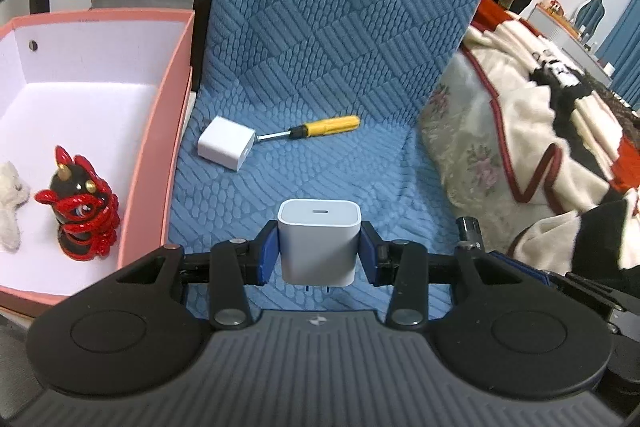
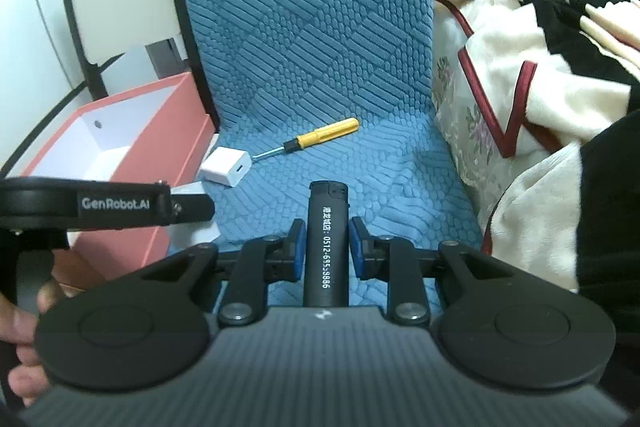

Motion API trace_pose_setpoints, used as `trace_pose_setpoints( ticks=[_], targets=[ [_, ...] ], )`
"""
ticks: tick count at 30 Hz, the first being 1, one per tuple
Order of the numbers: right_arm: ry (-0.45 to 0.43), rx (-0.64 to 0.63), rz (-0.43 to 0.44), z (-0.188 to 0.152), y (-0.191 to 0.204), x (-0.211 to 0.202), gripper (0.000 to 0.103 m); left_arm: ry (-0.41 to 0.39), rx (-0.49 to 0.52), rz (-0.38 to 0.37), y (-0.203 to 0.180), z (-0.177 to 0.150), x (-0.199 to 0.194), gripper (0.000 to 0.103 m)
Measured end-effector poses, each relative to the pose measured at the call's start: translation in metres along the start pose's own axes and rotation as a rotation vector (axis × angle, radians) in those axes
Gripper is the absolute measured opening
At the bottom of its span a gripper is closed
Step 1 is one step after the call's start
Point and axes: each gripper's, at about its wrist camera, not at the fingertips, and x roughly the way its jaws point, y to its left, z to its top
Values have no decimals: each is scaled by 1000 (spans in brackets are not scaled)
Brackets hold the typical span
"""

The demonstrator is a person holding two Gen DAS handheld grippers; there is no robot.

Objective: Organize rigid objects
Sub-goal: 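Lift the charger with the left tool while the right tool lifts the USB stick toward the pink box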

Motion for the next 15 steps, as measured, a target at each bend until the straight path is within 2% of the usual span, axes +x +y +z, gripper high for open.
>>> trace_pose_setpoints(
  ticks=[7, 15],
  targets=[
    [-40, -7, 13, 5, 2, -34, 27, -35, 2, -25, -7, 1, -41, 48],
    [-71, -5, 38, 16, 14, -54, 27, -52, -18, -52, 6, 8, -73, 48]
  ],
)
